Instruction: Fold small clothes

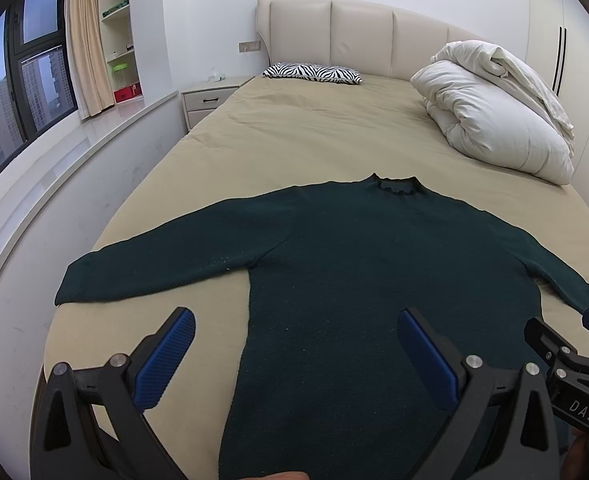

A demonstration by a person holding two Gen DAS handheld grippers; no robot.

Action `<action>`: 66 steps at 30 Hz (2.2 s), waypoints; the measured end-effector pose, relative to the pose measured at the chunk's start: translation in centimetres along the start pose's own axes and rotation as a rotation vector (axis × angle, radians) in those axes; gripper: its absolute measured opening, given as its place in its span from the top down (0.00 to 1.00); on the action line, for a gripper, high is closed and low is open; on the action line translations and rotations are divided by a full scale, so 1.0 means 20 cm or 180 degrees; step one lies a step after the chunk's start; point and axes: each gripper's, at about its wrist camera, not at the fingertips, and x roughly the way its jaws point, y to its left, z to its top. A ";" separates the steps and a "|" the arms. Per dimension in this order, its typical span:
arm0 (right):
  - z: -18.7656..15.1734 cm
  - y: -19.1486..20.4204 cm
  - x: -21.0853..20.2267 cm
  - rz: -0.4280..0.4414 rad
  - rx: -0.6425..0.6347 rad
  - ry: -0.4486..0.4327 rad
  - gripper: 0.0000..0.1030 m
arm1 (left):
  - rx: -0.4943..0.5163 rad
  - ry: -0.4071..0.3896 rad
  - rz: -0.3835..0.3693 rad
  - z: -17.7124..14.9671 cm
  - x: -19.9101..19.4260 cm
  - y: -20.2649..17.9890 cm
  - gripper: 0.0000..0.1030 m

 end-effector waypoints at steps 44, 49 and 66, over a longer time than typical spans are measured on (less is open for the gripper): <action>0.01 0.01 0.04 0.0033 -0.0014 0.0068 0.00 | 0.0003 0.0015 0.0008 0.01 0.00 -0.01 0.00; 0.01 0.01 0.05 0.0035 -0.0019 0.0081 0.00 | -0.0006 0.0024 0.0000 0.01 0.01 0.00 0.00; 0.07 -0.75 0.29 -0.0288 0.0796 0.0051 0.00 | -0.0040 0.0368 -0.0334 -0.05 0.19 -0.08 0.00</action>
